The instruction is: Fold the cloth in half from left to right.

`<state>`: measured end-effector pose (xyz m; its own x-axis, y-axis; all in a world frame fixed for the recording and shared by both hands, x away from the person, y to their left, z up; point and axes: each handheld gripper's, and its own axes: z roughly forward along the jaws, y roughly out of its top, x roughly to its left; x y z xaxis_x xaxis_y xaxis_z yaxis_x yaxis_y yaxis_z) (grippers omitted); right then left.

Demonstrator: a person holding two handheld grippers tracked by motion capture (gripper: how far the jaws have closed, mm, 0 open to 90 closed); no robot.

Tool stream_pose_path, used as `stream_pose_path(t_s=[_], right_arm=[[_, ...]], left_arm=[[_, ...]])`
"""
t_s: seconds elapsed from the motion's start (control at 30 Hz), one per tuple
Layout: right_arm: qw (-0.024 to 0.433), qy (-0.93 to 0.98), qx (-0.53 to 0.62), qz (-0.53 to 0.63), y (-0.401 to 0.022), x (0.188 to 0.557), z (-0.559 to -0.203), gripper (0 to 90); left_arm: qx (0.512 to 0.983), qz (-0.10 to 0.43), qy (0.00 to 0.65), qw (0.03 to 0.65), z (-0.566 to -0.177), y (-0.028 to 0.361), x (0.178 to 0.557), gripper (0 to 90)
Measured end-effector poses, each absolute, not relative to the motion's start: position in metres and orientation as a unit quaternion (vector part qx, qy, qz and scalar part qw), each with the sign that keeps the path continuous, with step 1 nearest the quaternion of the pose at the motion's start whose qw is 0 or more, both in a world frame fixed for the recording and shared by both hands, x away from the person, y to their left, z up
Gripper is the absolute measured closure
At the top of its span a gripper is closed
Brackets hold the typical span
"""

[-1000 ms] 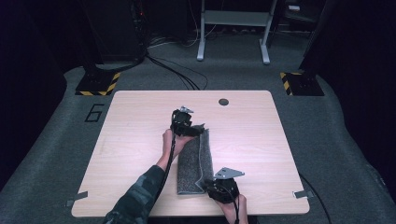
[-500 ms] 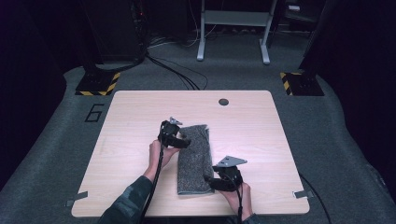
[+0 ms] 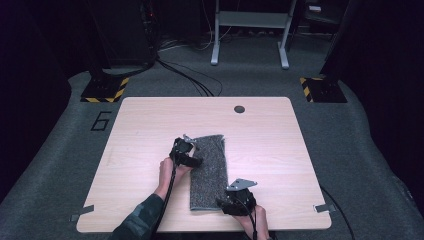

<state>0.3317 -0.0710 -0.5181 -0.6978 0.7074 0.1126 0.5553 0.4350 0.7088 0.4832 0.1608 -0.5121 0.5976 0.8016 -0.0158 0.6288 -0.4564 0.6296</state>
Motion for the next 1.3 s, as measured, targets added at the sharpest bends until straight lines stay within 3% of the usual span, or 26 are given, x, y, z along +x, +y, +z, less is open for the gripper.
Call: stream_pose_path(t_s=[0.2,0.4,0.63,0.67,0.8,1.0,1.3], right_arm=[[0.085,0.852,0.363,0.368,-0.076,0.317,-0.514,48.8],[0.094,0.831,0.381,0.395,-0.090,0.338,-0.495,48.2],[0.119,0.819,0.393,0.401,-0.086,0.405,-0.481,49.8],[0.120,0.827,0.384,0.392,-0.077,0.428,-0.483,50.6],[0.132,0.848,0.381,0.345,-0.055,0.454,-0.496,52.1],[0.138,0.857,0.388,0.311,-0.056,0.457,-0.507,53.0],[0.128,0.842,0.404,0.335,-0.068,0.466,-0.497,47.4]], left_arm=[[0.849,0.137,0.407,0.309,-0.511,0.164,0.465,23.7],[0.835,0.147,0.418,0.327,-0.497,0.171,0.473,23.1],[0.830,0.142,0.440,0.313,-0.495,0.172,0.508,21.0],[0.828,0.146,0.447,0.305,-0.498,0.170,0.517,21.0],[0.826,0.152,0.454,0.298,-0.501,0.170,0.526,21.3],[0.829,0.144,0.461,0.283,-0.509,0.175,0.525,20.8],[0.814,0.142,0.457,0.329,-0.490,0.184,0.520,20.4]])
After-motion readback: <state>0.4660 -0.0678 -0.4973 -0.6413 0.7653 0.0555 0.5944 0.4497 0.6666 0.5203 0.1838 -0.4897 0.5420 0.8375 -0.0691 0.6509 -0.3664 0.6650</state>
